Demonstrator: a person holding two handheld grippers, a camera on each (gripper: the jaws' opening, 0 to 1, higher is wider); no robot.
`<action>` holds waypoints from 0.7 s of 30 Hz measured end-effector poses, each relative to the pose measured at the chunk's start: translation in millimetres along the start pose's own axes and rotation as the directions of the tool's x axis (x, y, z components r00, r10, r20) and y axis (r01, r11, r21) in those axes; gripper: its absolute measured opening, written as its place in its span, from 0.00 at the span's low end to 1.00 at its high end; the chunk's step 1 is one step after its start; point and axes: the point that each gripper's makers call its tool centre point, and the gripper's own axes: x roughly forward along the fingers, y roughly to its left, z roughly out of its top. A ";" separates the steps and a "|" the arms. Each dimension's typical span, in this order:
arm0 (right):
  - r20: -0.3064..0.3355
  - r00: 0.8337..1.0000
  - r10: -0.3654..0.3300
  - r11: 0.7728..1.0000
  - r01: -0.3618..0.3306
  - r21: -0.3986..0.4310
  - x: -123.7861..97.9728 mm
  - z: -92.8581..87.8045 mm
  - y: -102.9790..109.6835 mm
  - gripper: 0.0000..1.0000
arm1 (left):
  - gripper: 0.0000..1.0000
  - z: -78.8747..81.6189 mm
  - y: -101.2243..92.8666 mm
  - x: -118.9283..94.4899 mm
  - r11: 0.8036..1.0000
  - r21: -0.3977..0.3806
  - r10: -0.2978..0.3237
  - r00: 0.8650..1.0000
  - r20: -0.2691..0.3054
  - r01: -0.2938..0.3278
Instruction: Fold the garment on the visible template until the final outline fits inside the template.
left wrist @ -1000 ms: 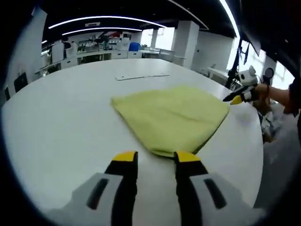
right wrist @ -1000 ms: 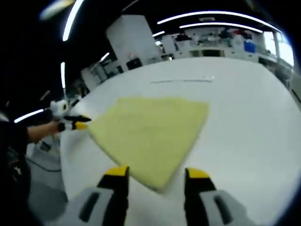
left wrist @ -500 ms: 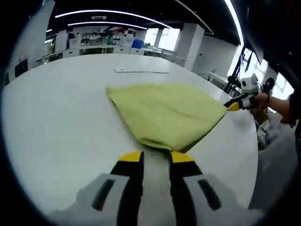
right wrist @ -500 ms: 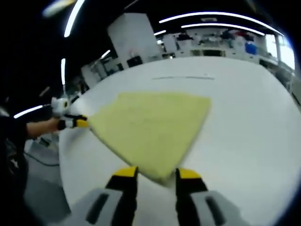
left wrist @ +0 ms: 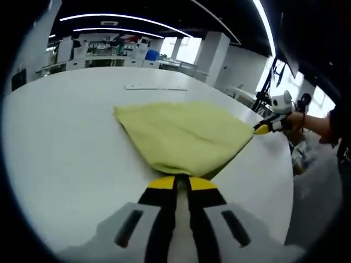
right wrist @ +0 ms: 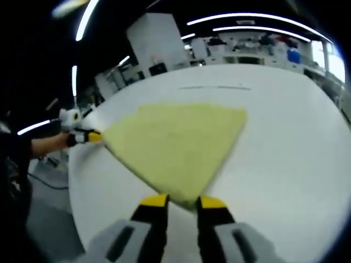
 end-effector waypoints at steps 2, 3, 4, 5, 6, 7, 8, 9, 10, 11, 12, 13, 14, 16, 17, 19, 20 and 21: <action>-0.002 1.000 0.000 1.000 0.000 0.001 -0.6 0.0 0.8 0.16 | 0.03 0.5 -4.4 -2.2 1.000 0.014 -0.010 1.000 -0.005 0.010; 0.000 1.000 0.000 1.000 0.000 -0.001 -0.7 0.4 1.0 0.16 | 0.04 -0.1 -3.7 -1.5 1.000 0.029 -0.010 1.000 -0.012 0.011; -0.001 1.000 0.000 1.000 0.000 0.000 -0.8 0.4 1.4 0.16 | 0.04 0.8 -4.2 -1.5 0.999 0.030 -0.013 1.000 -0.008 0.013; -0.002 1.000 0.000 1.000 0.000 0.000 -0.9 0.3 1.7 0.16 | 0.04 0.2 -3.2 -0.7 0.999 0.029 -0.016 1.000 -0.006 0.016; -0.003 1.000 -0.001 1.000 0.001 -0.001 -0.6 0.1 1.2 0.16 | 0.03 0.5 -3.2 -0.3 0.999 0.027 -0.019 1.000 -0.005 0.019; -0.005 1.000 -0.002 1.000 0.002 -0.003 -0.6 -0.2 1.2 0.16 | 0.03 2.3 -5.0 0.0 0.999 0.029 -0.024 1.000 -0.001 0.024; -0.005 1.000 -0.003 1.000 0.003 -0.003 -0.6 -0.3 1.1 0.16 | 0.01 3.0 -5.9 0.2 0.999 0.032 -0.027 1.000 0.001 0.027; -0.006 1.000 -0.004 1.000 0.004 -0.005 -0.5 -0.3 1.2 0.16 | 0.00 4.7 -7.8 0.8 0.999 0.038 -0.029 1.000 0.001 0.029; -0.007 1.000 -0.004 1.000 0.004 -0.006 -0.4 -0.4 0.7 0.16 | 0.00 5.3 -8.2 1.3 0.999 0.040 -0.030 1.000 0.002 0.030; -0.007 1.000 -0.005 1.000 0.005 -0.007 -0.3 -0.5 0.4 0.15 | 0.00 5.7 -8.6 2.2 0.999 0.043 -0.030 1.000 0.001 0.030; -0.009 1.000 -0.007 1.000 0.007 -0.007 -0.2 -0.7 0.5 0.15 | 0.00 6.1 -8.3 3.6 0.999 0.048 -0.026 1.000 -0.003 0.026; -0.009 1.000 -0.008 1.000 0.008 -0.008 -0.1 -0.8 0.4 0.14 | 0.00 5.7 -5.5 2.3 0.998 0.053 -0.023 1.000 -0.004 0.023; -0.011 1.000 -0.010 1.000 0.010 -0.010 -0.1 -1.3 -0.3 0.13 | 0.00 6.1 -4.8 2.2 0.998 0.057 -0.023 1.000 -0.003 0.023; -0.014 1.000 -0.015 1.000 0.015 -0.016 0.4 -2.0 -2.1 0.10 | 0.00 7.8 -6.1 3.4 0.998 0.053 -0.024 1.000 0.001 0.024; -0.015 1.000 -0.016 1.000 0.015 -0.017 0.5 -2.3 -2.4 0.08 | 0.00 7.7 -5.0 3.3 0.999 0.047 -0.023 1.000 0.000 0.023; -0.017 1.000 -0.016 1.000 0.015 -0.015 -0.1 -2.9 -2.8 0.04 | 0.00 7.0 -3.7 3.5 1.000 0.021 -0.022 1.000 -0.003 0.022; -0.017 1.000 -0.016 1.000 0.016 -0.014 -0.4 -2.8 -2.8 0.03 | 0.00 6.6 -3.8 3.2 1.000 0.012 -0.024 1.000 -0.004 0.024; -0.017 1.000 -0.016 1.000 0.015 -0.013 -0.8 -2.8 -2.8 0.02 | 0.00 5.3 -5.7 2.3 1.000 0.006 -0.020 1.000 -0.008 0.020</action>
